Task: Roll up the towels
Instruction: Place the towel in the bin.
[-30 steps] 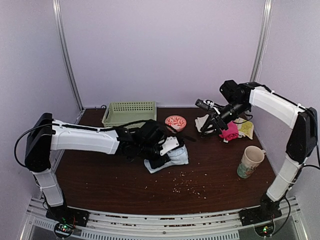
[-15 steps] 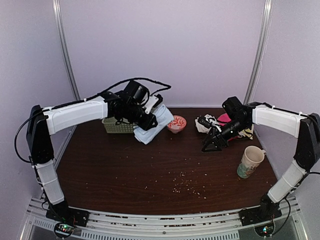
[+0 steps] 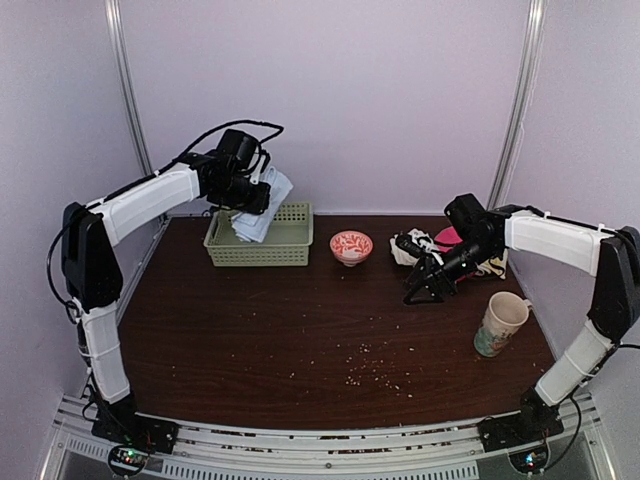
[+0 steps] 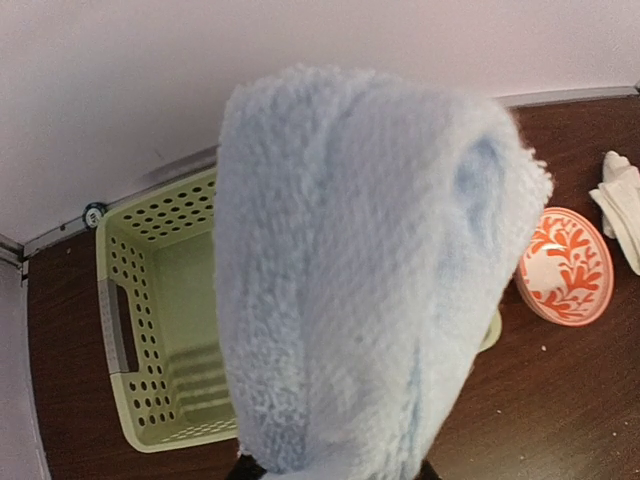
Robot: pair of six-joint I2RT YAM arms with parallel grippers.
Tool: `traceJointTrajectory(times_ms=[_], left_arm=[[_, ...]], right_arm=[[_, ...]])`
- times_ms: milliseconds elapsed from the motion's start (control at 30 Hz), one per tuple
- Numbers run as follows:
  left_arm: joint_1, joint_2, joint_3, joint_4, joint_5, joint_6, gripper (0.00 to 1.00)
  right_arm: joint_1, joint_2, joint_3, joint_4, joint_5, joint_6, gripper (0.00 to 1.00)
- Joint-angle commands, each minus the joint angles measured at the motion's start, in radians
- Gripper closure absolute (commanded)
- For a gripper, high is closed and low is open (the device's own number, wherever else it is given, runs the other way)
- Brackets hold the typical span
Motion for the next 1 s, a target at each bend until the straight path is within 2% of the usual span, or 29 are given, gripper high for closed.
traceJointTrajectory(times_ms=[0, 300, 733, 967], left_arm=[[0.074, 0.06, 0.063, 0.001, -0.031, -0.008, 1.0], [0.151, 0.153, 0.158, -0.013, -0.045, -0.037, 1.0], [0.168, 0.344, 0.38, -0.059, -0.127, -0.096, 1.0], [0.177, 0.402, 0.396, -0.018, -0.168, -0.116, 1.0]], right_arm=[[-0.007, -0.025, -0.002, -0.019, -0.018, -0.027, 0.42], [-0.008, -0.022, -0.003, -0.028, -0.016, -0.033, 0.43], [-0.008, -0.01, -0.003, -0.029, 0.007, -0.033, 0.43], [-0.006, -0.006, -0.004, -0.035, 0.013, -0.033, 0.43]])
